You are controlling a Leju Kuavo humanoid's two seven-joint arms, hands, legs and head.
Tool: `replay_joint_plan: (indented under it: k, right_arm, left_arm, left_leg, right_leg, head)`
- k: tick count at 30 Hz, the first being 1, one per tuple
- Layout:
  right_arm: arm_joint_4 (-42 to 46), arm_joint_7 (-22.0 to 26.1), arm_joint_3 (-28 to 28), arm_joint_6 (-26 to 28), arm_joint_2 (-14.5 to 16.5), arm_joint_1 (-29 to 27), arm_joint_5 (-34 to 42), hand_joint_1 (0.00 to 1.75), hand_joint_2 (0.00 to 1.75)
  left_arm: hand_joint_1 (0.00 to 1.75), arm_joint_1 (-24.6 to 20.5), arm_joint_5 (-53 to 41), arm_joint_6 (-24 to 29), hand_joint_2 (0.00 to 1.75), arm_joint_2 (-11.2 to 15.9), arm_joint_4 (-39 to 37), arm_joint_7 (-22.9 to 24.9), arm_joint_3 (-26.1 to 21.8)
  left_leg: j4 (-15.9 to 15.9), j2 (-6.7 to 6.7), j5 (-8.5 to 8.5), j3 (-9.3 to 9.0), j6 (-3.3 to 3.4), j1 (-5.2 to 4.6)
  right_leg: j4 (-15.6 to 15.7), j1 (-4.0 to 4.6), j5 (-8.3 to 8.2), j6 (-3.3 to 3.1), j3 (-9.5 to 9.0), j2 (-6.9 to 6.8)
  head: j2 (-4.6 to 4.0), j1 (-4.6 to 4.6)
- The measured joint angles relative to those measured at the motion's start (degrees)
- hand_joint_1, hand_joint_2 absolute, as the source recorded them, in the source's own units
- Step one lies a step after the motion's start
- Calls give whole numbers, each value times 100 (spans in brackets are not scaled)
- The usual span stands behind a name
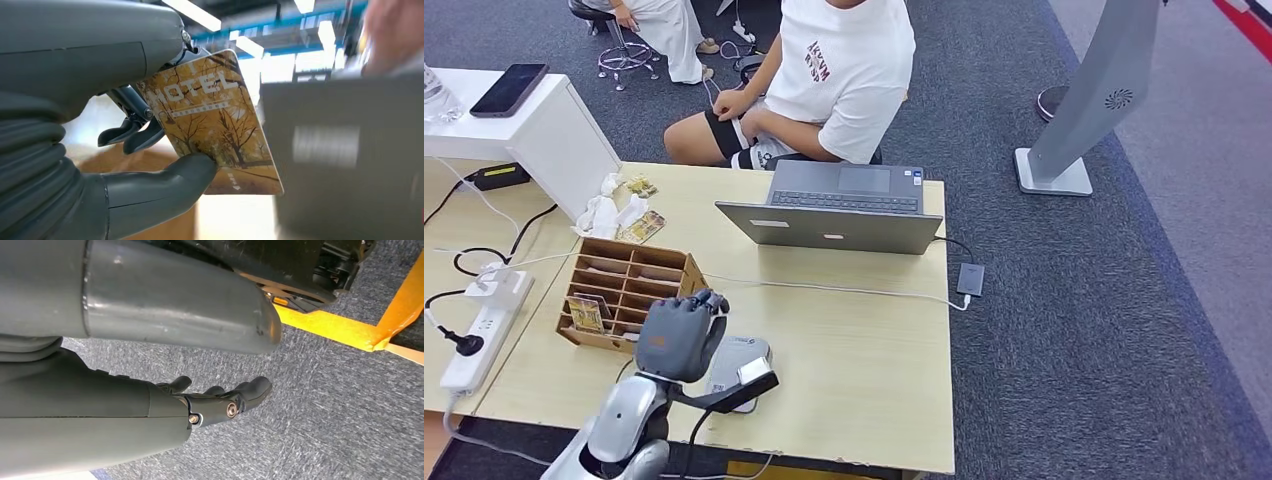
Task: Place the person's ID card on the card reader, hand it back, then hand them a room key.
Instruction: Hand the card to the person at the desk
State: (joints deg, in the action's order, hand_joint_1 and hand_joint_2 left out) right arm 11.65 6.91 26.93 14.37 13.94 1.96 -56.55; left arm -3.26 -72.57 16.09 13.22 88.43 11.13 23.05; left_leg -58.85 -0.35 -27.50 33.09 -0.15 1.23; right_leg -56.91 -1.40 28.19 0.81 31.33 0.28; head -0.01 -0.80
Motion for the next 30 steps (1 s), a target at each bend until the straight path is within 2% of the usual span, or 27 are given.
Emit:
replay_joint_plan:
  k: [5, 12, 16, 19, 23, 26, 30]
  right_arm:
    - [-1, 20, -38, -50, 0, 3, -15, 0, 0]
    - [-1, 21, -97, -70, 0, 4, -34, 0, 0]
    - [0, 4, -163, -170, -3, 26, -153, 0, 0]
    - [0, -28, -251, -261, -8, 75, -212, 0, 0]
    - [0, -56, -347, -334, -22, 124, -222, 0, 0]
    - [0, -66, -412, -374, -32, 142, -221, 0, 0]
    - [0, -64, -456, -392, -42, 155, -216, 0, 0]
  left_arm:
    - [175, -773, 147, 131, 175, 101, 454, -149, -203]
    - [175, -1032, 92, 349, 175, 160, 668, -177, -263]
    - [175, -1618, 47, 707, 175, 290, 641, -204, -398]
    - [175, -2343, 49, 514, 175, 417, 275, -202, -605]
    - [175, -3144, -41, 409, 175, 520, -674, -132, -815]
    - [175, -3459, -128, 531, 175, 535, -1341, -101, -886]
    - [175, -3649, -165, 661, 175, 531, -1904, -95, -895]
  left_leg:
    - [0, 1, 2, -1, -1, 0]
    - [0, 2, 1, 3, -1, 0]
    - [0, -2, 7, 9, -1, 1]
    - [0, 0, 17, 8, -10, 2]
    - [1, 3, 25, 7, -10, 4]
    - [0, 6, 26, 8, -9, 3]
    - [0, 6, 25, 11, -8, 3]
  right_leg:
    - [-2, 0, -4, 1, -3, 2]
    - [-1, 0, -3, 2, 4, 4]
    - [-1, 1, -5, 1, 7, -2]
    - [-4, 2, -14, -4, 9, 1]
    - [-6, 4, -23, -11, 13, 5]
    - [-7, 3, -24, -12, 14, 9]
    - [-6, 3, -24, -12, 15, 10]
  head:
    - [-1, 1]
    - [-1, 0]
    - [-1, 1]
    - [-1, 1]
    - [-1, 2]
    - [0, 1]
    - [0, 1]
